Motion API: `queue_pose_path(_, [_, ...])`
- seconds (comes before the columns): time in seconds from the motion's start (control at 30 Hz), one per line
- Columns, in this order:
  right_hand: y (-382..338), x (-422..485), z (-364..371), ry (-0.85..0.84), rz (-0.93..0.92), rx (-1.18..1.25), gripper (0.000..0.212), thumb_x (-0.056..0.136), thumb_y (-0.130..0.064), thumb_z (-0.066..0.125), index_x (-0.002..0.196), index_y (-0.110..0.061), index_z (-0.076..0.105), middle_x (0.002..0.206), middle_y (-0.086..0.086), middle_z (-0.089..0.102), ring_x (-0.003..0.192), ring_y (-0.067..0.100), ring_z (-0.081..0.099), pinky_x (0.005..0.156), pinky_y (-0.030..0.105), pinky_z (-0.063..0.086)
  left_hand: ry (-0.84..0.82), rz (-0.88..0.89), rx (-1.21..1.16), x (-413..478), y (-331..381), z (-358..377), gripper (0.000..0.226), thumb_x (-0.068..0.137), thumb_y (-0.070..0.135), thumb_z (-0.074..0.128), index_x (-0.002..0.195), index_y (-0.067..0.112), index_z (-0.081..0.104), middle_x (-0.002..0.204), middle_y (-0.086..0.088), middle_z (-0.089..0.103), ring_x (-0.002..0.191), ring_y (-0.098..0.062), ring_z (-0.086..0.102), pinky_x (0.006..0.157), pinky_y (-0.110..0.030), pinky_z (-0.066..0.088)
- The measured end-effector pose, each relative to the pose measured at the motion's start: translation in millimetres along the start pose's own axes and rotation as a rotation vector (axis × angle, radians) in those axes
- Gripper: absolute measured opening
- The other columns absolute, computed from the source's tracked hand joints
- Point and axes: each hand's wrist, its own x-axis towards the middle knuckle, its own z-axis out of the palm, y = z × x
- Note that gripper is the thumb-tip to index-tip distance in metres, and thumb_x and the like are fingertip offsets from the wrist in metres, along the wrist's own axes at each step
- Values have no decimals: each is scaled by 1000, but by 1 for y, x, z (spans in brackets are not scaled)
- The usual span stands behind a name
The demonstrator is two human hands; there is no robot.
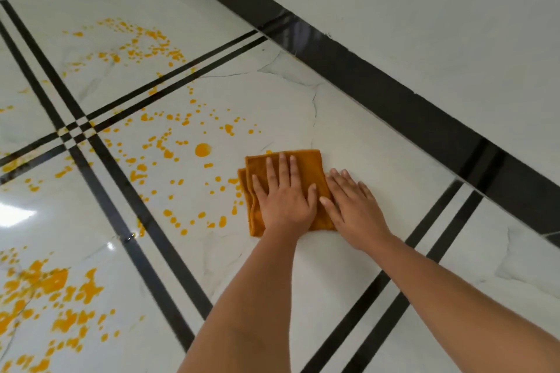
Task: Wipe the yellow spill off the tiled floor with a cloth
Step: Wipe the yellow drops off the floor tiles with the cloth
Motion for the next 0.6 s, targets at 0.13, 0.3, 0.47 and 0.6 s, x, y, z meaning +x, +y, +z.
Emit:
queue_pose_path(0.13, [-9, 19, 4, 84, 11, 69, 84, 82, -65, -10, 149, -21, 15, 157, -3, 10, 145, 13, 0, 113, 31, -7, 69, -126, 12, 26, -15, -9, 83, 77, 63, -2, 150, 22, 2, 158, -1, -2, 144, -26, -11, 109, -55, -12])
queue_pose_path(0.3, [-23, 29, 14, 118, -61, 63, 84, 83, -64, -14, 148, -21, 17, 156, -5, 12, 144, 13, -1, 114, 33, -5, 53, -44, 63, 14, -41, -9, 77, 80, 68, 6, 148, 34, 3, 158, 1, -2, 144, -27, -12, 109, -56, -11])
queue_pose_path(0.47, [-26, 29, 19, 161, -16, 47, 72, 92, -58, 0, 146, -18, 26, 153, -3, 24, 142, 14, 8, 115, 36, 4, 62, -56, 97, 38, -57, -16, 75, 80, 69, 4, 147, 38, 0, 158, 1, -2, 144, -27, -12, 111, -56, -10])
queue_pose_path(0.6, [-26, 29, 21, 171, -16, 13, 66, 95, -53, 4, 145, -18, 28, 152, -3, 26, 142, 16, 13, 114, 38, 7, 37, 44, 129, 43, -72, -21, 72, 78, 69, 1, 146, 44, -1, 158, 5, -2, 144, -26, -10, 111, -56, -6])
